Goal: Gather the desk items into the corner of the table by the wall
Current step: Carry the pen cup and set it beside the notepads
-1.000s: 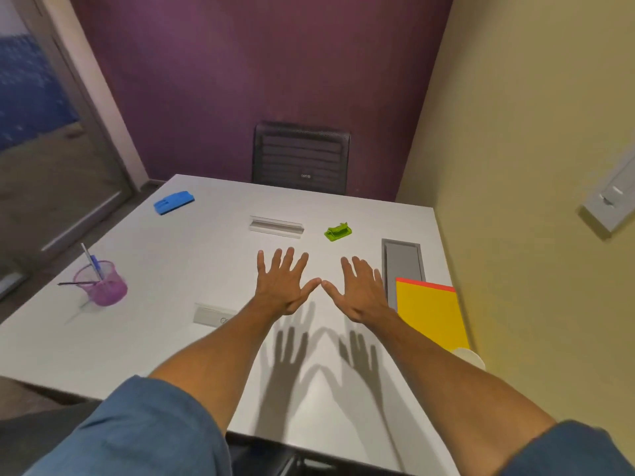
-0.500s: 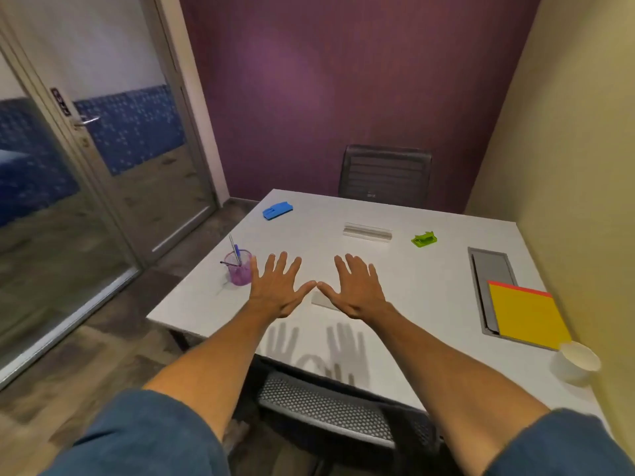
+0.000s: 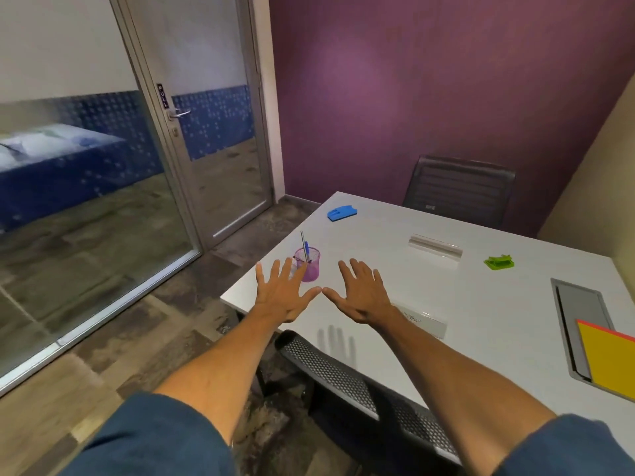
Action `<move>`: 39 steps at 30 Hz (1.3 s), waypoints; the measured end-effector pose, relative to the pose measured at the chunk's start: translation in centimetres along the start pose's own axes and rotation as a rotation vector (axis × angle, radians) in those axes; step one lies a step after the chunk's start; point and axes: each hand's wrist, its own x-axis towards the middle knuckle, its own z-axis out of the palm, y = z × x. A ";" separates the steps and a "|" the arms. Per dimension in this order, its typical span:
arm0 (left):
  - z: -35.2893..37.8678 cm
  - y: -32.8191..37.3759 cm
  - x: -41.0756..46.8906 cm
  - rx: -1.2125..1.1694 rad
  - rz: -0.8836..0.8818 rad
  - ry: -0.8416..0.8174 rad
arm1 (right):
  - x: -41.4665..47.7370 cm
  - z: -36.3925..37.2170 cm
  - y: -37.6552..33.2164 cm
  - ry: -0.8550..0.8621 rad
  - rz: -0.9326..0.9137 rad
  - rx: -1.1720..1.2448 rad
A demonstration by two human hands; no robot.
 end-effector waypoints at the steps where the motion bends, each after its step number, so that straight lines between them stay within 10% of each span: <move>1: 0.4 -0.4 0.4 0.000 -0.003 -0.004 | 0.5 0.3 -0.2 -0.007 -0.001 -0.002; 20: 10.1 -8.2 19.7 -0.060 0.035 -0.188 | 20.6 9.5 -0.5 -0.078 0.036 0.112; 39: 20.8 -11.3 28.0 -0.137 0.135 -0.443 | 30.1 21.6 2.5 -0.019 0.282 1.090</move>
